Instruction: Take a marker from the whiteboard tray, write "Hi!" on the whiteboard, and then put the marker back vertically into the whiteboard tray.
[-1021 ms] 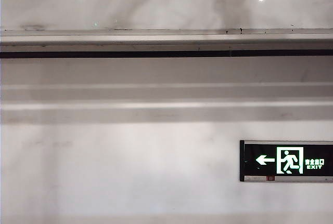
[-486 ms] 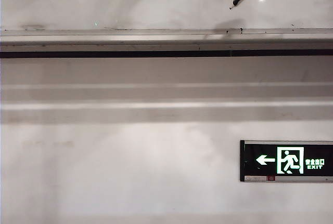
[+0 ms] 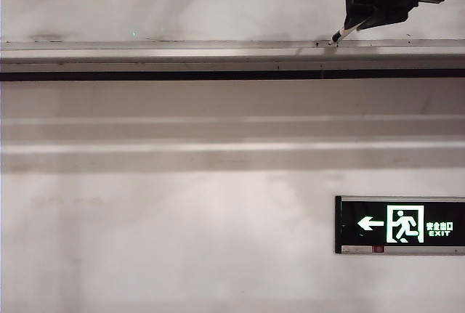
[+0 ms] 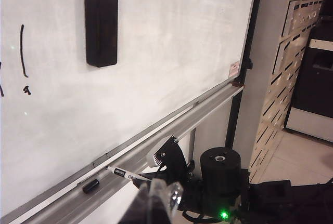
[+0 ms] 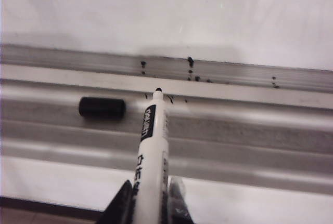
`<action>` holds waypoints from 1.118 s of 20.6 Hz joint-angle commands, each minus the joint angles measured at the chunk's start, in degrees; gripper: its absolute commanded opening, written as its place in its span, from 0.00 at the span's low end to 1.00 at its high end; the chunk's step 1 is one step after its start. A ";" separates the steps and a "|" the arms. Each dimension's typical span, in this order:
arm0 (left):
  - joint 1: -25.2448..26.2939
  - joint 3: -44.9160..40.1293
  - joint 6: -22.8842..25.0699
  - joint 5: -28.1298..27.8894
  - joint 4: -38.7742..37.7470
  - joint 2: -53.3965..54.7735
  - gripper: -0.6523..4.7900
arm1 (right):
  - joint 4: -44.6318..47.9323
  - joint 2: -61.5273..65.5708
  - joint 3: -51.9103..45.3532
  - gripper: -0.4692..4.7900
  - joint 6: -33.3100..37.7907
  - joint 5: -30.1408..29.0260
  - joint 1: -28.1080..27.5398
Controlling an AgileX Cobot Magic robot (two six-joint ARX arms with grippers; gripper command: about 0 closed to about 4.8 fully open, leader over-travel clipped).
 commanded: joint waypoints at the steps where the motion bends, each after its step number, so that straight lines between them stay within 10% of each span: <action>1: -0.02 0.33 0.04 0.31 1.18 -0.22 0.11 | 2.67 0.55 0.52 0.09 2.60 -0.04 0.22; 23: -0.02 0.33 0.04 0.44 1.16 -0.22 0.11 | -9.99 1.42 6.86 0.09 0.11 2.10 0.52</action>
